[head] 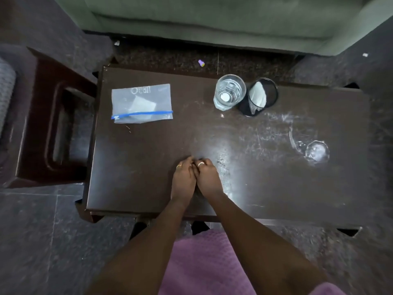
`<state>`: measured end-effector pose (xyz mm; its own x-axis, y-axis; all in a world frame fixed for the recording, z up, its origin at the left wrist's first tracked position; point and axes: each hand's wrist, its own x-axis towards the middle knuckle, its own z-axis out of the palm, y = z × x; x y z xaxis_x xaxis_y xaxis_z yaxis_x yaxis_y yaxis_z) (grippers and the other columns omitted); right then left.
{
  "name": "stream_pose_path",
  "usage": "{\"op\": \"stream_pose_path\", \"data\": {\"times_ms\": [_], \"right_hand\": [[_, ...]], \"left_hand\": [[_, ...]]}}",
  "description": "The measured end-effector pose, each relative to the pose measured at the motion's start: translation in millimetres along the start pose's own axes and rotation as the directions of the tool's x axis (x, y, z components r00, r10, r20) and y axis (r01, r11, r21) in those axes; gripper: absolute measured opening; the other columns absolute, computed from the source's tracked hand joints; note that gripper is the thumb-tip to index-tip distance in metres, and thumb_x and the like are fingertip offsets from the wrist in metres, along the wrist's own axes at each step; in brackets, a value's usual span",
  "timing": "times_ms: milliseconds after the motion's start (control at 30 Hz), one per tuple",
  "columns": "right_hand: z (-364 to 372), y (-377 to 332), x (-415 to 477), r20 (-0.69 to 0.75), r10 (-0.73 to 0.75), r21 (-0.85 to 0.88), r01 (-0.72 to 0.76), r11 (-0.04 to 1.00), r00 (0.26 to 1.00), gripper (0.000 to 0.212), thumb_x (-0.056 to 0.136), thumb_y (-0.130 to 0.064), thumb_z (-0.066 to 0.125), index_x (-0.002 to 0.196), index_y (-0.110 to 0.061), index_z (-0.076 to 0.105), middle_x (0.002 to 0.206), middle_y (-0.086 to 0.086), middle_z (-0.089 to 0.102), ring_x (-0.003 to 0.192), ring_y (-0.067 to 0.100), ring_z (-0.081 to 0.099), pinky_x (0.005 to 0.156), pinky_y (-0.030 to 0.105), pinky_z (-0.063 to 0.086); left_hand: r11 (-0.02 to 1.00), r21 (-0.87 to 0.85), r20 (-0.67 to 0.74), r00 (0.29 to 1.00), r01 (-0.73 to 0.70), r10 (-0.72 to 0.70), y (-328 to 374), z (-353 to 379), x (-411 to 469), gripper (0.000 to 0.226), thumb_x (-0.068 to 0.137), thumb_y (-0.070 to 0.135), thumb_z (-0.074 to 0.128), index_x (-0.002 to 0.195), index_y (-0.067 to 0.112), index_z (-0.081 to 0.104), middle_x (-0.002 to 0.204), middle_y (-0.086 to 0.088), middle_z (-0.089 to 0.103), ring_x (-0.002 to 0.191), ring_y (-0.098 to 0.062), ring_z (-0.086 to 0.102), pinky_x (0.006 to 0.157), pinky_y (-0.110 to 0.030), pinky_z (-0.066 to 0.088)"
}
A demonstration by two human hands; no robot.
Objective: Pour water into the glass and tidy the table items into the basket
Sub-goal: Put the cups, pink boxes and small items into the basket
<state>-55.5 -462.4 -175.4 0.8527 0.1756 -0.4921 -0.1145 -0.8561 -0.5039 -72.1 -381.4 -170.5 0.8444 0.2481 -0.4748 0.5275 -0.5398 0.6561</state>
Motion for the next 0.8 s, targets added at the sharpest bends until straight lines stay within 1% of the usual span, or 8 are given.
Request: {"op": "stream_pose_path", "data": {"times_ms": [67,200,267,467,533,633,733,800], "right_hand": [[-3.7,-6.4,3.1,-0.018,0.044,0.096,-0.042,0.994,0.999,0.028,0.097,-0.016,0.045,0.114,-0.003,0.063,0.114,0.017,0.060,0.098,0.031,0.061,0.089,0.036,0.048],[-7.8,-26.2,11.2,-0.042,0.060,0.187,-0.051,0.981,0.997,0.021,0.091,-0.013,0.052,0.103,-0.006,0.068,0.107,0.013,0.063,0.091,0.027,0.063,0.079,0.024,0.045],[-4.5,-47.3,17.2,-0.030,0.040,0.202,-0.033,0.979,0.999,0.019,0.089,-0.014,0.055,0.102,-0.009,0.067,0.107,0.011,0.063,0.093,0.027,0.062,0.082,0.028,0.047],[18.7,-140.4,34.1,-0.021,-0.081,0.237,0.084,0.968,0.996,0.019,0.086,-0.018,0.060,0.103,-0.011,0.066,0.107,0.009,0.063,0.097,0.025,0.061,0.082,0.023,0.042],[31.0,-182.6,36.3,-0.032,-0.148,0.261,0.152,0.953,0.988,0.020,0.085,-0.018,0.062,0.104,-0.011,0.066,0.109,0.009,0.062,0.099,0.024,0.061,0.085,0.024,0.043],[49.1,-253.0,36.1,-0.062,-0.264,0.322,0.269,0.907,0.963,0.023,0.084,-0.016,0.065,0.106,-0.008,0.068,0.109,0.010,0.064,0.099,0.024,0.062,0.092,0.033,0.049],[65.3,-318.4,35.5,-0.102,-0.372,0.396,0.381,0.835,0.922,0.021,0.083,-0.012,0.067,0.103,-0.005,0.070,0.106,0.013,0.066,0.096,0.025,0.065,0.091,0.039,0.051],[77.0,-360.1,34.5,-0.098,-0.440,0.420,0.438,0.795,0.892,0.020,0.084,-0.013,0.067,0.102,-0.005,0.070,0.104,0.014,0.066,0.095,0.026,0.066,0.090,0.037,0.052]], "left_hand": [[0.998,-0.052,-0.032,0.999,0.020,-0.022,-0.3,-2.8,3.9,0.035,0.094,0.004,0.041,0.127,0.007,0.054,0.126,-0.014,0.059,0.117,-0.025,0.054,0.098,-0.023,0.036],[0.989,-0.143,-0.129,0.990,0.033,-0.051,-5.3,-17.6,9.2,0.034,0.093,0.004,0.043,0.124,0.010,0.057,0.117,-0.013,0.064,0.109,-0.024,0.058,0.090,-0.016,0.037],[0.979,-0.196,-0.196,0.977,0.048,-0.087,-12.3,-34.5,12.4,0.033,0.093,0.003,0.042,0.122,0.009,0.058,0.114,-0.013,0.065,0.107,-0.024,0.059,0.086,-0.010,0.034],[0.947,-0.319,-0.448,0.876,0.031,-0.180,-37.6,-112.5,25.0,0.030,0.094,0.002,0.043,0.118,0.006,0.060,0.118,-0.013,0.064,0.111,-0.025,0.057,0.089,-0.007,0.030],[0.924,-0.383,-0.538,0.808,0.019,-0.240,-49.8,-148.5,28.9,0.030,0.094,0.004,0.043,0.118,0.008,0.060,0.119,-0.013,0.063,0.112,-0.023,0.056,0.093,-0.014,0.034],[0.879,-0.477,-0.662,0.665,-0.020,-0.344,-69.7,-207.1,33.7,0.030,0.092,0.002,0.043,0.115,0.007,0.061,0.117,-0.013,0.064,0.110,-0.023,0.058,0.094,-0.020,0.039],[0.835,-0.542,-0.740,0.524,-0.095,-0.421,-81.5,-263.6,33.6,0.030,0.089,0.003,0.043,0.111,0.006,0.063,0.114,-0.012,0.065,0.107,-0.023,0.059,0.098,-0.030,0.043],[0.796,-0.590,-0.755,0.444,-0.138,-0.483,-93.5,-299.8,35.0,0.030,0.088,0.008,0.042,0.110,0.006,0.064,0.113,-0.011,0.066,0.106,-0.022,0.060,0.098,-0.036,0.046]]}}
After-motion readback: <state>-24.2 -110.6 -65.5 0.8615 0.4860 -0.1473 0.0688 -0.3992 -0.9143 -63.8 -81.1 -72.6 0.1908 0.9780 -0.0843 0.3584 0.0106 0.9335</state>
